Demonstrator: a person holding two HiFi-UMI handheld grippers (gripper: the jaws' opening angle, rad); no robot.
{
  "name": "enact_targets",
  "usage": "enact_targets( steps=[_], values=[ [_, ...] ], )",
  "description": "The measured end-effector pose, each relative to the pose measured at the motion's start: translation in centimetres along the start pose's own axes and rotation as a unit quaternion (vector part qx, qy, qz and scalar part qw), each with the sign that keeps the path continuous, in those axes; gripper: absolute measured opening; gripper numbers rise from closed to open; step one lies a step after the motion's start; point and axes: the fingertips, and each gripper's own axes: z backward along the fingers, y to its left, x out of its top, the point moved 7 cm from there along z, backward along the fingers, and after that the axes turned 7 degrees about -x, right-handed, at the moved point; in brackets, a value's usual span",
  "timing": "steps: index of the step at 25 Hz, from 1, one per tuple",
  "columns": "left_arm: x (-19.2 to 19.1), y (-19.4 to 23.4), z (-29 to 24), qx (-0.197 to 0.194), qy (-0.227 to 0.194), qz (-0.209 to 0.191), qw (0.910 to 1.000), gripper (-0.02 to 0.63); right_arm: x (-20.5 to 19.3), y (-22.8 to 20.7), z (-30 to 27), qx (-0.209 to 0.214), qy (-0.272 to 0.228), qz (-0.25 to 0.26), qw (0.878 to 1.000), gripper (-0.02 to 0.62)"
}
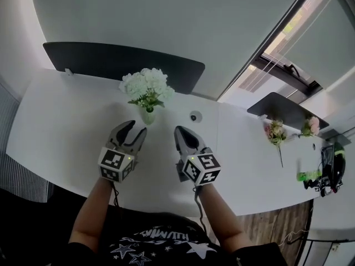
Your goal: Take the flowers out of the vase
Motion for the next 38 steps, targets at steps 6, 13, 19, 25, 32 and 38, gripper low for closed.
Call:
enact_targets(
  steps=[6,13,19,25,32,38],
  values=[
    [-1.7,1.2,-2.5,-0.024,0.009,-0.003,0.9997,0.310,-0.7,-0.1,-2.1,0.000,0.014,-0.006,1.000,0.003],
    [-4.2,2.6,-5.6,-0.030,0.036,-0.010,0.9988,0.334,-1.2,-0.6,-4.5,0.009,0.015,-0.011,1.000,0.003],
    [-6.2,4.0,-7.8,-0.027,0.058,-0.027,0.9976,0.334,-1.2,-0.8,-6.4,0.045,0.027,-0.010,0.999,0.003],
    [-6.7,4.9,-9.2,-0.028,0.059,-0.038,0.9972,0.333,-1.4,-1.1,-8.1,0.084,0.056,-0.007,0.995,0.003],
    [-7.4,5.4,-10.1,-0.037,0.064,-0.036,0.9966,0.331,-1.9,-1.1,-9.6,0.105,0.074,-0.005,0.992,0.005],
    [-7.6,5.0,-10.3,-0.040,0.057,-0.048,0.9964,0.255,-2.4,-0.4,-11.0,0.129,0.079,0.010,0.988,0.037]
  ],
)
